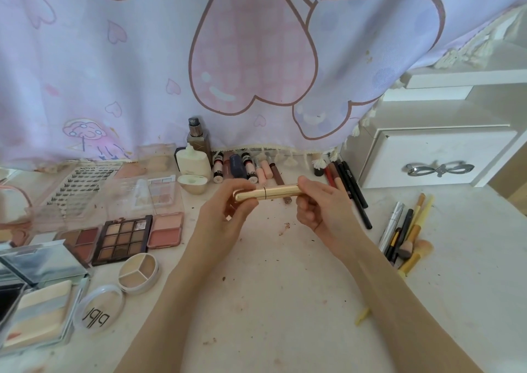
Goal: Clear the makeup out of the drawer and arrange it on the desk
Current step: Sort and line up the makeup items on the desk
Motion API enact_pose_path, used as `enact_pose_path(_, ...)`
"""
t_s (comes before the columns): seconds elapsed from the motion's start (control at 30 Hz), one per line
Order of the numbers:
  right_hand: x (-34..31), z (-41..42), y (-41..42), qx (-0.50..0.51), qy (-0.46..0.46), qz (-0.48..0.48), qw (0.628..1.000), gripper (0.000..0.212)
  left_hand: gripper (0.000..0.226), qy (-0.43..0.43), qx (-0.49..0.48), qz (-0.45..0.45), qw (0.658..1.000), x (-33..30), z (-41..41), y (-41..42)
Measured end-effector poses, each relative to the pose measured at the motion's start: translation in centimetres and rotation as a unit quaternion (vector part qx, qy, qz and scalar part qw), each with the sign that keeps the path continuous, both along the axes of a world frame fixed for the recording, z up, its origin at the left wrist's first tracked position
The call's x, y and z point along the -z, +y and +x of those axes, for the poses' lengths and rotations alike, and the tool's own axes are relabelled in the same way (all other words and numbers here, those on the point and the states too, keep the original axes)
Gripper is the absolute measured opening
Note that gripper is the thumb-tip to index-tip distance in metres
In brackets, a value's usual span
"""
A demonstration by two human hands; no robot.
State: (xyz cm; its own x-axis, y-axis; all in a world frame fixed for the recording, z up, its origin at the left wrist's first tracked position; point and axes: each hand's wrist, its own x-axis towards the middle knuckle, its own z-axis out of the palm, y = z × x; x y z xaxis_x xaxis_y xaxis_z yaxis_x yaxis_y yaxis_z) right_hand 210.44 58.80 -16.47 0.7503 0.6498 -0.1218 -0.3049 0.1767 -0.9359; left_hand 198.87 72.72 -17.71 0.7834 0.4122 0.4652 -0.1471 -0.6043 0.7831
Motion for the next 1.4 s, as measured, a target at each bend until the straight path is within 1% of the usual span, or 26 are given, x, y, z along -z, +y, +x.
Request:
enact_pose_path(0.07,0.0,0.1,-0.1,0.000,0.015,0.004,1.000,0.024,0.017,-0.003,-0.012,0.008,1.000,0.0,0.0,-0.2)
enact_pose_path(0.13,0.2,0.1,0.0,-0.005,0.006,0.007,1.000,0.021,0.018,0.015,-0.048,0.008,0.999,0.1,0.2,-0.2)
enact_pose_path(0.2,0.6,-0.1,0.2,-0.011,-0.063,0.006,0.998,0.012,0.022,0.057,-0.102,0.011,0.993,0.1,0.4,0.1)
enact_pose_path(0.27,0.8,-0.5,0.4,-0.030,-0.158,-0.014,0.987,0.018,0.034,0.088,-0.148,-0.025,0.985,0.2,0.4,0.3)
enact_pose_path(0.3,0.9,-0.6,0.5,-0.035,-0.192,-0.033,0.980,0.022,0.043,0.087,-0.165,-0.054,0.981,0.1,0.3,0.5)
enact_pose_path(0.33,0.8,-0.8,0.5,-0.036,-0.203,-0.044,0.977,0.023,0.048,0.076,-0.173,-0.073,0.979,0.2,0.3,0.7)
enact_pose_path(0.37,0.8,-0.8,0.5,-0.031,-0.196,-0.044,0.979,0.022,0.046,0.062,-0.165,-0.079,0.981,0.2,0.2,0.7)
enact_pose_path(0.4,0.7,-0.8,0.5,-0.021,-0.176,-0.040,0.983,0.017,0.034,0.042,-0.143,-0.074,0.986,0.1,0.3,0.7)
enact_pose_path(0.43,0.6,-0.7,0.4,-0.006,-0.154,-0.039,0.987,0.012,0.017,0.032,-0.109,-0.063,0.992,0.0,0.3,0.7)
enact_pose_path(0.47,0.6,-0.5,0.4,0.009,-0.133,-0.044,0.990,0.010,0.012,0.026,-0.070,-0.050,0.996,0.1,0.3,0.7)
enact_pose_path(0.53,0.6,0.0,0.1,0.024,-0.102,-0.052,0.993,0.020,0.024,0.027,-0.019,-0.009,0.999,0.5,0.4,0.6)
enact_pose_path(0.57,0.6,0.2,0.1,0.028,-0.092,-0.052,0.994,0.023,0.023,0.033,-0.013,0.008,0.999,0.6,0.4,0.5)
enact_pose_path(0.63,0.7,0.2,0.0,0.027,-0.095,-0.047,0.994,0.022,0.008,0.040,-0.027,0.032,0.998,0.4,0.3,0.2)
enact_pose_path(0.67,0.7,0.2,0.1,0.023,-0.107,-0.042,0.993,0.017,0.008,0.042,-0.044,0.027,0.998,0.4,0.3,0.2)
enact_pose_path(0.73,0.9,0.1,0.3,0.005,-0.130,-0.020,0.991,0.013,0.026,0.048,-0.090,-0.017,0.995,0.2,0.3,0.2)
enact_pose_path(0.8,1.0,0.2,0.4,-0.018,-0.139,-0.010,0.990,0.020,0.041,0.048,-0.130,-0.067,0.988,0.1,0.3,0.5)
enact_pose_path(0.87,1.1,0.2,0.4,-0.033,-0.147,-0.012,0.989,0.023,0.048,0.048,-0.149,-0.112,0.981,0.3,0.3,0.6)
enact_pose_path(0.97,1.0,0.2,0.2,-0.037,-0.147,-0.008,0.988,0.025,0.053,0.044,-0.152,-0.175,0.972,0.1,0.3,0.8)
enact_pose_path(1.0,1.0,0.2,0.2,-0.033,-0.138,-0.001,0.990,0.025,0.048,0.044,-0.134,-0.177,0.974,0.0,0.3,0.8)
enact_pose_path(1.03,1.0,0.2,0.1,-0.028,-0.124,0.009,0.992,0.024,0.035,0.037,-0.110,-0.169,0.979,-0.2,0.3,0.7)
enact_pose_path(1.1,0.8,0.2,0.1,-0.018,-0.095,0.023,0.995,0.020,0.001,0.023,-0.047,-0.161,0.985,-0.5,0.2,0.5)
enact_pose_path(1.13,0.8,0.2,0.1,-0.014,-0.084,0.025,0.996,0.017,0.009,0.011,-0.029,-0.147,0.989,-0.4,0.2,0.5)
enact_pose_path(1.2,0.6,0.2,0.0,-0.009,-0.067,0.021,0.998,0.010,0.009,0.003,-0.026,-0.107,0.994,-0.3,0.2,0.4)
enact_pose_path(1.27,0.7,0.2,0.1,-0.004,-0.074,-0.001,0.997,0.011,0.009,0.013,-0.066,-0.088,0.994,-0.3,0.2,0.2)
enact_pose_path(1.33,0.9,0.2,0.2,0.001,-0.112,-0.025,0.993,0.012,0.021,0.032,-0.110,-0.099,0.989,-0.2,0.3,0.2)
enact_pose_path(1.4,1.2,0.3,0.3,-0.005,-0.139,-0.025,0.990,0.013,0.032,0.041,-0.156,-0.109,0.981,-0.3,0.3,0.4)
